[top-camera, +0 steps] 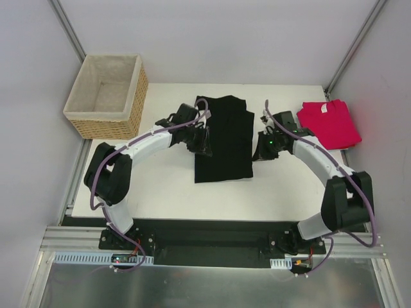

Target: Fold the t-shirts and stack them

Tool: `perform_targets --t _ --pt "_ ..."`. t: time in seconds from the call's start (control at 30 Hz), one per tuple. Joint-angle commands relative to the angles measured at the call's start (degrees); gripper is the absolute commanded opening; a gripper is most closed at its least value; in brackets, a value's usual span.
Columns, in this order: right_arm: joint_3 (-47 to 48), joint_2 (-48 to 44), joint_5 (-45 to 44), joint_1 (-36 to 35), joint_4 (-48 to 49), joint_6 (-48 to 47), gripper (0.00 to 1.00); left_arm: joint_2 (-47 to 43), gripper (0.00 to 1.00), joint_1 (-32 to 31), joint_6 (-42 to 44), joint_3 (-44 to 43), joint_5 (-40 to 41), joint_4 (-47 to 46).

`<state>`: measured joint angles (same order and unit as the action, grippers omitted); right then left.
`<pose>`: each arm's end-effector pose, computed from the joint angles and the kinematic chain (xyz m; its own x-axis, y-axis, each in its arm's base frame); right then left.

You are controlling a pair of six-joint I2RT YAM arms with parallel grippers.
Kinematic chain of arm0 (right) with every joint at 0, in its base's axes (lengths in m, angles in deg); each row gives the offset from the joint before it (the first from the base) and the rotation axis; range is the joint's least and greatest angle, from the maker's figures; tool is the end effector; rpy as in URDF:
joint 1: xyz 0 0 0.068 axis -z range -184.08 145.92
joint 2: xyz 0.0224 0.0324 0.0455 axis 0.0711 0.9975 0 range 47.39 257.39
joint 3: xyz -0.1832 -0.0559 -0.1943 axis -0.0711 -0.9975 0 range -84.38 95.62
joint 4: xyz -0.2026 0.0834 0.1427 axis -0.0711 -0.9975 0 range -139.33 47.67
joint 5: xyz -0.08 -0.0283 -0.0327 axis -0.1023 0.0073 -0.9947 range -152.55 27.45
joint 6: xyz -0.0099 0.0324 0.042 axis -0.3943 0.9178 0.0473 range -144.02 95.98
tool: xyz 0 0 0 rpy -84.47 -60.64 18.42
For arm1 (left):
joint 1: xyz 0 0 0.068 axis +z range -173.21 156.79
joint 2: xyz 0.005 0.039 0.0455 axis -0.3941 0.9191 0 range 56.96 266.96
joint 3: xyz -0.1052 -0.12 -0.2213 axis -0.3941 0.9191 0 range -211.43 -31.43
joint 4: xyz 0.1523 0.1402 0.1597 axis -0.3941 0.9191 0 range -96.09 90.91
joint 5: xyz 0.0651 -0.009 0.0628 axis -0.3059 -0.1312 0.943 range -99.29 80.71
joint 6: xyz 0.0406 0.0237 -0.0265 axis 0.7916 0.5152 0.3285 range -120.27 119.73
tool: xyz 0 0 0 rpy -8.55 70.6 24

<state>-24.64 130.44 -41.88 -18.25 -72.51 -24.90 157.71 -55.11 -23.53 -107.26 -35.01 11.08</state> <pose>0.2885 0.0858 0.2475 -0.7724 -0.2099 -0.5994 -0.4448 0.8525 0.2745 0.3275 -0.2221 0.2529 -0.8188 0.0905 -0.5669 0.4638 0.6863 -0.5603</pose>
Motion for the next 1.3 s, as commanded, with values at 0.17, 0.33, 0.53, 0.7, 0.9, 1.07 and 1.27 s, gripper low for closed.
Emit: perform_targets --t 0.17,0.33,0.53,0.7,0.9,1.07,1.27 --pt "9.33 10.9 -7.39 -9.47 -5.77 -3.69 0.01 -0.73 0.05 -0.36 -1.34 8.33 5.5 -0.38" --pt "12.94 17.22 -11.34 -9.64 -11.64 -3.42 0.01 0.5 0.0 -0.36 -1.08 8.6 7.25 -0.47" --pt "13.91 19.52 -14.86 -10.17 -14.39 -2.98 0.01 2.6 0.0 -0.44 -1.25 8.68 7.78 -0.65" --pt "13.12 21.45 -14.51 -10.26 -12.81 -3.07 0.01 5.32 0.0 -0.44 -1.17 9.3 8.05 -1.44" --pt "12.06 23.13 -15.48 -10.61 -12.63 -3.07 0.01 9.11 0.0 -1.06 -1.96 10.43 7.08 -1.7" --pt "9.87 22.78 -16.1 -10.96 -12.02 -3.16 0.01 8.41 0.0 -1.76 -3.01 14.21 6.12 -1.61" --pt "5.91 18.48 -16.45 -12.1 -12.8 -1.14 0.01 2.88 0.0 -2.2 -3.71 22.65 6.55 -1.0"
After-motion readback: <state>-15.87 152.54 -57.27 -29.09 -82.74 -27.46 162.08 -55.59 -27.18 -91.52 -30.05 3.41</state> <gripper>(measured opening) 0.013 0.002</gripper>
